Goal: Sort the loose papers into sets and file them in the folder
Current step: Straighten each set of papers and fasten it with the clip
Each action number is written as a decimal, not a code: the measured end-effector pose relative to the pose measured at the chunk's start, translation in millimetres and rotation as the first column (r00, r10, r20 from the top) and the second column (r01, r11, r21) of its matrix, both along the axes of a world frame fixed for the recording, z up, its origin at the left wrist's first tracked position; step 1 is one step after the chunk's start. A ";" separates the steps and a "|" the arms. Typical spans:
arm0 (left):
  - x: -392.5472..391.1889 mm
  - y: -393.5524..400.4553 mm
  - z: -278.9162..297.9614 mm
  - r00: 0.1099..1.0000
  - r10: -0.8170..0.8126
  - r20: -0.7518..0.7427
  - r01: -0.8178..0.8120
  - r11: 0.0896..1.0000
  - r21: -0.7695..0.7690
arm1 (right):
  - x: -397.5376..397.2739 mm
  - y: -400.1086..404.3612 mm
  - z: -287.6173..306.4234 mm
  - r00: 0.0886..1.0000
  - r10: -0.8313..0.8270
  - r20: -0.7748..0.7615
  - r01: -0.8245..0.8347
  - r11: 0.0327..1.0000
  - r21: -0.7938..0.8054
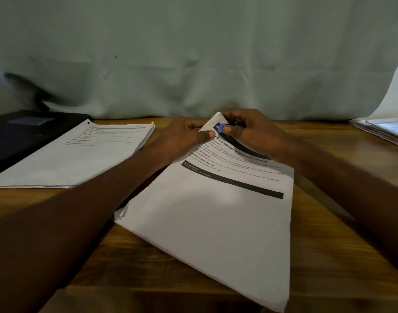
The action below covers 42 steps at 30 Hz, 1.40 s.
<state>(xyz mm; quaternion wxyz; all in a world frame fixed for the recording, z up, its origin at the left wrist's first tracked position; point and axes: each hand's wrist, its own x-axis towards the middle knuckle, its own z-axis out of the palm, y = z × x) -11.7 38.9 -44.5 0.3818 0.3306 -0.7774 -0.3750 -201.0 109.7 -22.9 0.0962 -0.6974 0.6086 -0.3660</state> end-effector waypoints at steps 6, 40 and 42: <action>1.7 -2.0 3.6 0.999 -0.018 0.031 0.017 1.000 0.020 | -2.2 -2.3 0.6 0.993 0.038 -0.116 -0.040 0.999 -0.020; -10.0 -8.5 -4.9 0.995 0.097 -0.005 -0.097 0.995 -0.033 | 3.6 1.5 -2.0 0.998 -0.025 0.064 0.029 0.998 -0.060; -11.3 -6.3 -2.9 0.995 0.095 -0.016 -0.095 0.995 -0.020 | 5.0 0.3 -2.1 0.996 -0.041 0.081 0.049 0.994 -0.100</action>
